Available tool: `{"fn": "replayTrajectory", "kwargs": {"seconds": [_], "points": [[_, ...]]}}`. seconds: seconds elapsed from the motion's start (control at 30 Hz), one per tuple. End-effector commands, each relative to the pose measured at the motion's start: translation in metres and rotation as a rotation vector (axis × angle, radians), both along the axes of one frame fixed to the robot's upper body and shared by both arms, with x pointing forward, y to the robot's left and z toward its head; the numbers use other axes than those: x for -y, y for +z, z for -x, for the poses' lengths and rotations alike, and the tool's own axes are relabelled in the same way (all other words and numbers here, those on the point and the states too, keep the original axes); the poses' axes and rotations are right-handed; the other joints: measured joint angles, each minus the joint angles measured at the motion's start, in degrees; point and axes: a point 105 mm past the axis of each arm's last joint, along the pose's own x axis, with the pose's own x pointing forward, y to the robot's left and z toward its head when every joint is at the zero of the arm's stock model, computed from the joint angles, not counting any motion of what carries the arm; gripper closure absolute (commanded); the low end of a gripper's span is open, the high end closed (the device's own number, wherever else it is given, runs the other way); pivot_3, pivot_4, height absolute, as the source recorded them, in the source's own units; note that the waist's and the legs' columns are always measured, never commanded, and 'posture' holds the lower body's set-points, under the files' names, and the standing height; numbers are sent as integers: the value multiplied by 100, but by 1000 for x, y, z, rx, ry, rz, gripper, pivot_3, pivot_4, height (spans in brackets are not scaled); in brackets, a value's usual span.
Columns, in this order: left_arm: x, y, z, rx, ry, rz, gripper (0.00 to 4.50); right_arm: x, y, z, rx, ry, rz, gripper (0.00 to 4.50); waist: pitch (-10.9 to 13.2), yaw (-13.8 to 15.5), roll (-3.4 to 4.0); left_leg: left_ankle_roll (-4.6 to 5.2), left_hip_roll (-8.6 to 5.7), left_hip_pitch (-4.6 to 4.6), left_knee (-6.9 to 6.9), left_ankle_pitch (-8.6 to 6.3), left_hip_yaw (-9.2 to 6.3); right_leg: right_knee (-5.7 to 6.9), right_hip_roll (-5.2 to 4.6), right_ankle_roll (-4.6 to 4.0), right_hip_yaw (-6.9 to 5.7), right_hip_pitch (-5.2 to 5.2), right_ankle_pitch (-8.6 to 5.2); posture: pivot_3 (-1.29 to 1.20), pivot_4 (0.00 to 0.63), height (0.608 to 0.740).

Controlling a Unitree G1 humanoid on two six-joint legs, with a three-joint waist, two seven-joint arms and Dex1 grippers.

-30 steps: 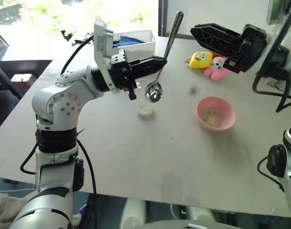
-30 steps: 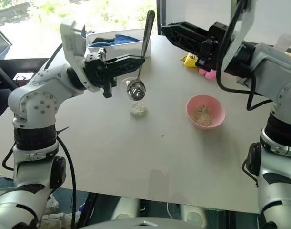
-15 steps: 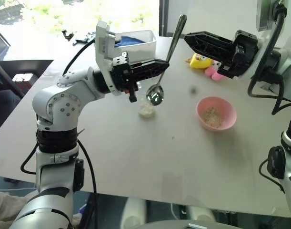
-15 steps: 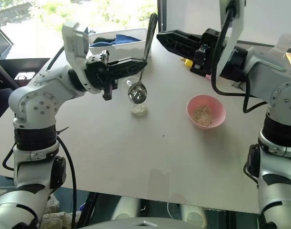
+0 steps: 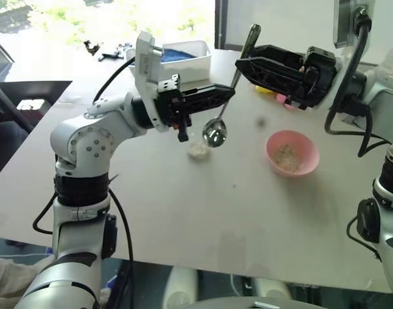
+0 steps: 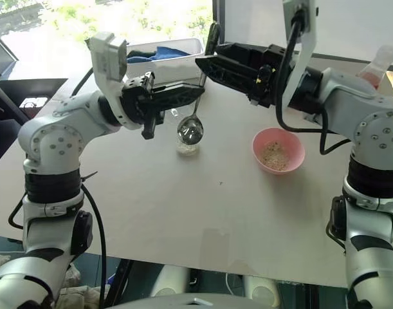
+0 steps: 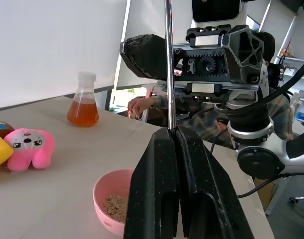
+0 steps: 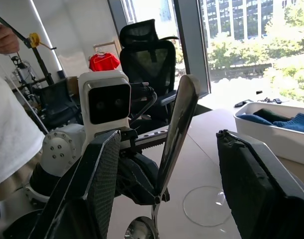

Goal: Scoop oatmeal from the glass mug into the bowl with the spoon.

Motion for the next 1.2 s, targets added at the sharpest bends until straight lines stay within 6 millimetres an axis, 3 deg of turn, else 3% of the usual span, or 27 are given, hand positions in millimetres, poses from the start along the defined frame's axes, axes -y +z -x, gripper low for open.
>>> {"fn": "replayTrajectory", "kwargs": {"seconds": [0.03,0.27,0.5,0.63,0.67,0.83,0.93,1.0,1.07,1.2], "points": [[6,12,12,66,-52,-2,4500,-3,10,7,46,30,-15,1393,0,-1,0,0,0,0,0,0,0,0,0,0,0,0,0,0,150,740],[8,10,14,67,-66,-12,4500,-7,6,9,31,58,3,4461,0,-2,1,0,0,0,0,0,0,0,0,0,0,0,0,0,150,740],[7,11,12,75,-50,-16,4500,-5,1,10,14,64,28,4461,1,-1,1,0,0,0,1,0,-1,1,0,0,0,0,0,0,150,740],[-2,15,-4,91,68,6,4500,13,11,-2,18,-46,-21,4461,1,2,1,0,0,0,1,0,0,1,0,0,0,0,0,0,150,740],[-5,17,-5,82,76,17,3818,17,14,-4,21,-72,-34,4500,1,4,1,0,0,0,1,0,0,1,0,0,0,0,0,0,150,740],[-17,26,-13,87,169,46,1729,37,28,-14,18,-202,-107,4500,1,3,1,0,0,0,3,0,0,1,0,0,0,0,0,0,150,740],[-34,30,-26,98,299,61,352,61,32,-26,9,-390,-146,4500,1,2,1,0,0,-1,3,0,1,1,0,0,0,0,0,0,150,740],[-50,30,-36,117,413,63,352,83,33,-34,-14,-554,-196,4500,1,4,1,0,0,-1,3,0,1,1,-1,0,1,0,0,0,150,740],[-55,29,-38,119,438,67,352,91,29,-35,-26,-633,-195,4500,1,9,1,-1,0,-1,3,1,2,1,-1,0,0,0,0,0,150,740],[-41,13,-32,176,389,-28,352,89,28,-36,-73,-670,-254,4500,1,1,1,-15,0,-2,2,9,7,0,-2,0,3,-1,0,0,150,740]]}}
